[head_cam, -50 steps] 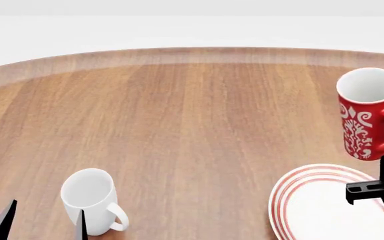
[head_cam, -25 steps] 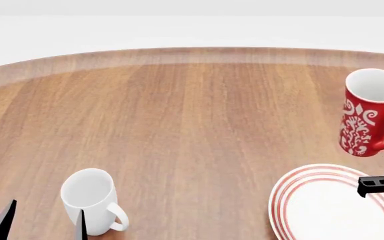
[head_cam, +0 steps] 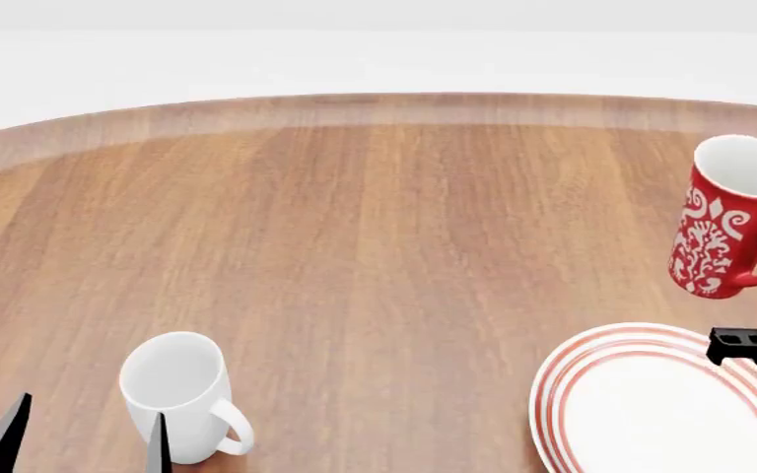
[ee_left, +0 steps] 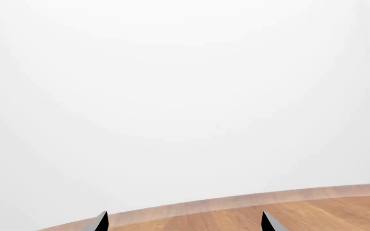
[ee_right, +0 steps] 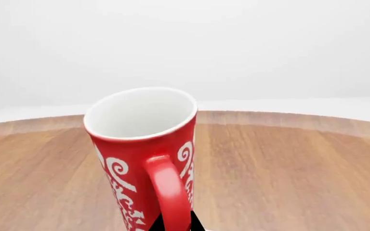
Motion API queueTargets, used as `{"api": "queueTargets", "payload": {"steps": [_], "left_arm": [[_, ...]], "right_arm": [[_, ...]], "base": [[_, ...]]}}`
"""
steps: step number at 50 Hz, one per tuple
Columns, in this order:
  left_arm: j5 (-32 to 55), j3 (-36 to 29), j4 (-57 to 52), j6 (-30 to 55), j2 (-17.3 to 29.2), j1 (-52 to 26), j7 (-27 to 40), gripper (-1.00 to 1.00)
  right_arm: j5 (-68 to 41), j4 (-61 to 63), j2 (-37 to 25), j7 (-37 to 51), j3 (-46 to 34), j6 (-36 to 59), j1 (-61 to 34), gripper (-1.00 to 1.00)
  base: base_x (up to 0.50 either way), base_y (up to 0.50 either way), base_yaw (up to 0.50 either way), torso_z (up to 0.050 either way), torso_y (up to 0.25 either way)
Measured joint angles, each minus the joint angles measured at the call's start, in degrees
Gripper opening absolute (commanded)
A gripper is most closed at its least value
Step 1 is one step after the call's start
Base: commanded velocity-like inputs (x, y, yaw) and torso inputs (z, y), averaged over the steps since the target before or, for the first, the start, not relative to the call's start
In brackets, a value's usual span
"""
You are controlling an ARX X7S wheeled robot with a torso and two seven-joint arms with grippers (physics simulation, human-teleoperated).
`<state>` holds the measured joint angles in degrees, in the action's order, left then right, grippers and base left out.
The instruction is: Pick up the red mug and put it on the plate
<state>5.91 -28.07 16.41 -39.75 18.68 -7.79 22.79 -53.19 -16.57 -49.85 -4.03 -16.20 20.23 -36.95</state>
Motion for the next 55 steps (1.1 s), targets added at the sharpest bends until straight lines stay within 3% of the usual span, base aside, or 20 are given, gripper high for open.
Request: {"api": "queueTargets", "payload": {"steps": [23,55], "left_arm": [[0.0,-0.2,0.0,0.0,0.1,-0.1,0.1,1.00],[-0.1,-0.5,-0.1,0.2,0.3,-0.1,0.5,1.00]], "right_arm": [[5.0,-11.5,4.7,-4.0,-2.7,-4.0,-3.1,-1.00],[5.3,-18.7,6.9,-7.1,-1.7,-8.8,0.0,-1.00]], "base": [[0.00,0.00,0.00,0.000,0.000],[0.00,0.00,0.00,0.000,0.001]]}}
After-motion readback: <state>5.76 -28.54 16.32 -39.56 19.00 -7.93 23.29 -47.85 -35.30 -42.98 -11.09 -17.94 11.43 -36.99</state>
